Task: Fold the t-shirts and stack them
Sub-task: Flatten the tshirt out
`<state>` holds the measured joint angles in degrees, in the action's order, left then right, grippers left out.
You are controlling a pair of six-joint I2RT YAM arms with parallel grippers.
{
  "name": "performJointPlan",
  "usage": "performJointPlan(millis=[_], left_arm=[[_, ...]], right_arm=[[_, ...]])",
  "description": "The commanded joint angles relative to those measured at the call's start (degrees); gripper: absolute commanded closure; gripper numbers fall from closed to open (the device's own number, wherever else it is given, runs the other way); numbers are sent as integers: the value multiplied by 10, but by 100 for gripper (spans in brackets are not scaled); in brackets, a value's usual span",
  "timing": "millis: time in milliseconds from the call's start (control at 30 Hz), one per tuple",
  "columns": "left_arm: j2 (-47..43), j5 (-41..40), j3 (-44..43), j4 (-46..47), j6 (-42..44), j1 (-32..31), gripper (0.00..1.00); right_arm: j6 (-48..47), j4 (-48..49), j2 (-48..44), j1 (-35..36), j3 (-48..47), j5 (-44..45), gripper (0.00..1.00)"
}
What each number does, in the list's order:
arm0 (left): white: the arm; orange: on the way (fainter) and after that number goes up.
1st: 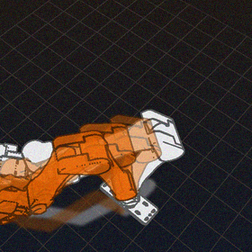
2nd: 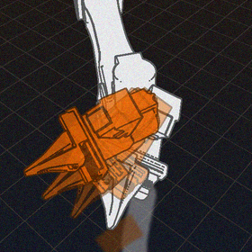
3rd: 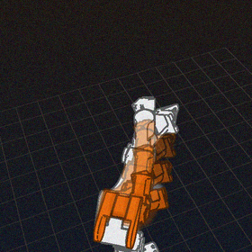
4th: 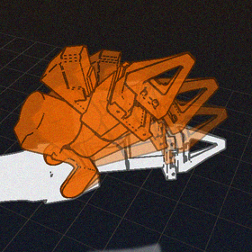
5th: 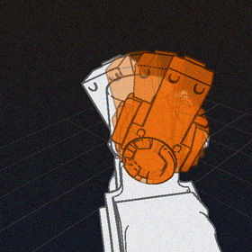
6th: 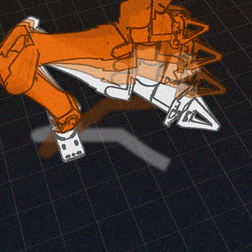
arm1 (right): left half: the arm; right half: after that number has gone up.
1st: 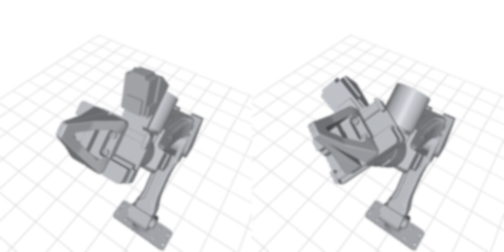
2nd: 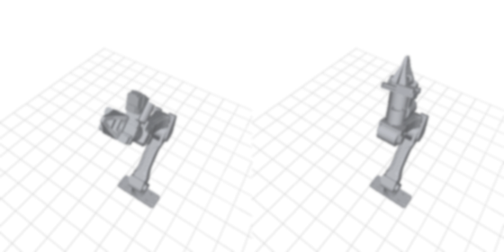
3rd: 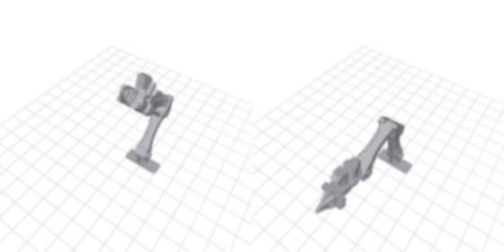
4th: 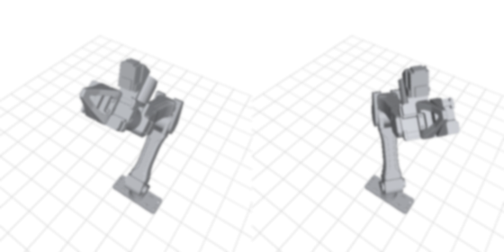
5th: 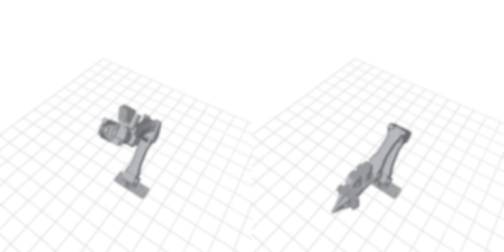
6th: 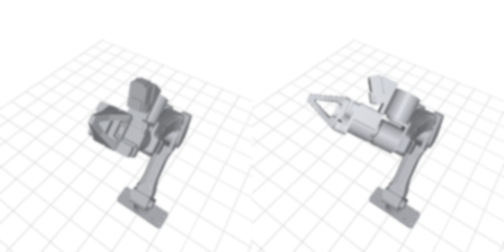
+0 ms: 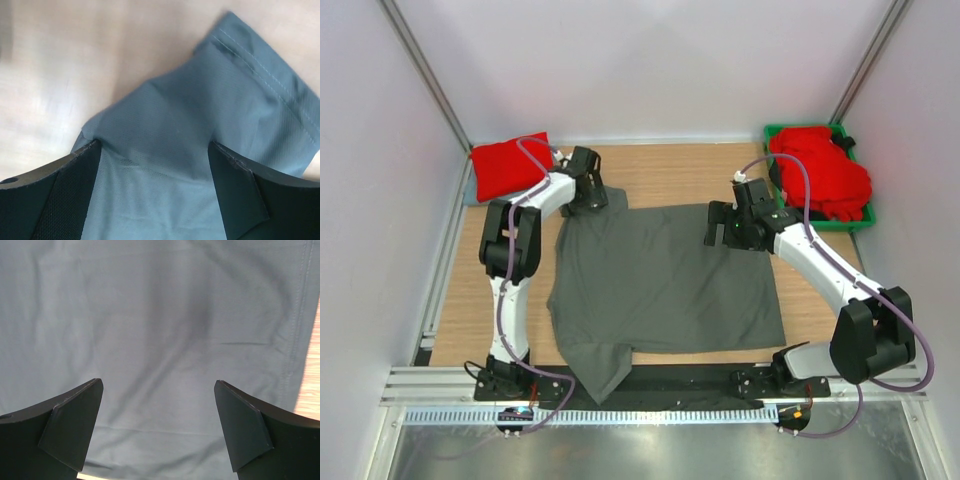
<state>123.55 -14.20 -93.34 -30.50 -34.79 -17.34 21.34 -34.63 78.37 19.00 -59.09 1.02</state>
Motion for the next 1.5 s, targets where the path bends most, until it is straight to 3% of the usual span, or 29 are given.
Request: performJointPlan(millis=[0, 133, 300, 433, 533, 633, 667, 733, 767, 867, 967, 1100, 1167, 1233, 1333, 1467], left_arm=[[56, 3, -117, -60, 25, 17, 12], [65, 2, -207, -118, 42, 18, 10], [-53, 15, -165, -122, 59, 16, 0], [-218, -2, -97, -134, 69, -2, 0], [-351, 5, -13, -136, 70, -12, 0], [-468, 10, 129, -82, 72, -10, 0], [-547, -9, 221, -32, 42, -9, 0], [-656, 27, 332, 19, 40, 13, 0], [-684, 64, 352, 19, 52, 17, 0], [-758, 59, 391, -37, 32, 18, 0], [-799, 47, 416, -119, -12, 18, 2], [-858, 106, 462, -182, -77, 15, 9], [-866, 109, 469, -192, -96, -35, 2], [-864, 100, 478, -221, -141, -50, 2], [-859, 103, 518, -228, -194, -75, 2], [-879, 18, 542, -258, -294, -202, 9]], right_arm=[[-12, 1, 8, -4, -29, 20, 0], [-13, 8, 13, -4, -33, 15, 0], [4, -11, 9, -3, -58, 23, 0], [26, -29, -29, -3, -64, 43, 0], [41, -33, -87, 2, -38, 53, 0], [60, -40, -152, 14, -5, 63, 0], [68, -40, -167, 14, 5, 57, 0], [91, -50, -208, 16, 22, 23, 0], [98, -54, -221, 15, 27, 8, 0], [139, -48, -276, 16, 58, -34, 0], [180, -70, -321, 18, 84, -22, 0], [219, -134, -358, 18, 93, 20, 0], [229, -172, -382, 18, 94, 33, 0], [237, -193, -397, 18, 98, 35, 0], [240, -241, -406, 17, 101, 30, 0], [241, -272, -434, 18, 128, 11, 0]])
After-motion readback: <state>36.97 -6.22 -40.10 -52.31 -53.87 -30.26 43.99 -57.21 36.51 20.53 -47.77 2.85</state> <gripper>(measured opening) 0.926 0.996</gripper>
